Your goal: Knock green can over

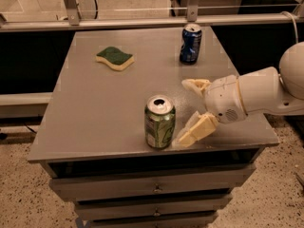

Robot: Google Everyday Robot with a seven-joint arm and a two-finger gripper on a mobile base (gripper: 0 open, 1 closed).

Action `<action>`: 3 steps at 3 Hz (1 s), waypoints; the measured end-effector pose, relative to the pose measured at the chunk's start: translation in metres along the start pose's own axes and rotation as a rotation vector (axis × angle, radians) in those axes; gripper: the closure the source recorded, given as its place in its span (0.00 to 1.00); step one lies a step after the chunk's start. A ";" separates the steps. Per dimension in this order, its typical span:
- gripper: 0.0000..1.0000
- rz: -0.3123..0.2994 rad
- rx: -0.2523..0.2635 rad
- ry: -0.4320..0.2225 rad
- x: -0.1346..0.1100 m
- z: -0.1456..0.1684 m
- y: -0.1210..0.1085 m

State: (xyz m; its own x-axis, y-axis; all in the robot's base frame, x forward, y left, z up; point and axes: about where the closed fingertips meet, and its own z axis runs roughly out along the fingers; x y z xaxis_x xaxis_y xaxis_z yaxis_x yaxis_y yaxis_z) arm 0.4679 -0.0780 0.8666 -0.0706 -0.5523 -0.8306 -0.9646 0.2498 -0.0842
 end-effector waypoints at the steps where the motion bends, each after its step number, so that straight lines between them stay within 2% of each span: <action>1: 0.00 0.011 0.001 -0.116 -0.024 0.034 -0.011; 2: 0.00 0.018 0.005 -0.182 -0.049 0.050 -0.021; 3: 0.00 0.015 0.012 -0.244 -0.093 0.069 -0.038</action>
Offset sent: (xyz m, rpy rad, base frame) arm 0.0562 0.0863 0.0307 0.2651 -0.0484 -0.0116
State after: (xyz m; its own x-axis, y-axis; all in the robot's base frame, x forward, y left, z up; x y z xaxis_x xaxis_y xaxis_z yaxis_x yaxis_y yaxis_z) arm 0.5292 0.0190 0.9094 -0.0201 -0.3405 -0.9400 -0.9607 0.2670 -0.0762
